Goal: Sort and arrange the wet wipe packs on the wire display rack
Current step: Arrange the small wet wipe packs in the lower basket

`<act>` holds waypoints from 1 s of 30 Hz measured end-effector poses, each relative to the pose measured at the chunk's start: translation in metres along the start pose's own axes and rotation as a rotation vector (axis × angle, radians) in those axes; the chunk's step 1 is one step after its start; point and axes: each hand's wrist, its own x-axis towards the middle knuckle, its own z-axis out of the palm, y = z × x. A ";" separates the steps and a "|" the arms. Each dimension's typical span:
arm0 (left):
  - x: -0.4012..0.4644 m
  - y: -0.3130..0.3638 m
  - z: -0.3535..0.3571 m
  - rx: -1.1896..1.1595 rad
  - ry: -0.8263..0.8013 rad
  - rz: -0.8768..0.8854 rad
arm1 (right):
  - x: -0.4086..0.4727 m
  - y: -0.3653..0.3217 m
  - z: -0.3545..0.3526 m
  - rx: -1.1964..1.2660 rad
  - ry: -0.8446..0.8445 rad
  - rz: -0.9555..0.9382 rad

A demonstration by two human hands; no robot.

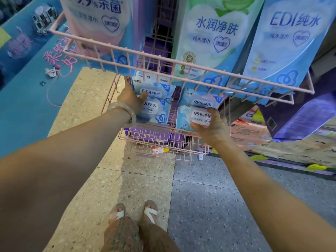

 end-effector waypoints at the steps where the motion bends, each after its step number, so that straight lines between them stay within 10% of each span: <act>1: -0.005 0.001 0.002 0.065 0.087 0.030 | 0.000 -0.002 0.000 -0.073 0.033 -0.007; 4: -0.026 0.004 0.009 0.397 0.249 0.211 | 0.002 -0.010 0.002 -0.355 0.186 -0.146; 7: -0.037 0.006 0.019 0.601 0.063 0.339 | 0.010 -0.014 0.010 -0.430 0.059 -0.222; 12: -0.033 0.012 0.017 0.656 -0.158 0.285 | 0.019 -0.010 0.015 -0.464 -0.064 -0.235; 18: -0.063 -0.009 0.013 0.597 0.023 0.374 | -0.010 0.012 0.022 -0.457 0.086 -0.355; 24: -0.092 -0.012 0.006 0.832 -0.249 0.297 | -0.029 0.010 0.013 -0.486 -0.202 -0.319; 26: -0.103 0.014 -0.008 0.749 -0.214 0.342 | -0.044 -0.008 -0.004 -0.348 -0.141 -0.359; 30: -0.155 0.066 -0.053 0.157 0.065 0.965 | -0.103 -0.046 -0.045 0.062 0.101 -0.738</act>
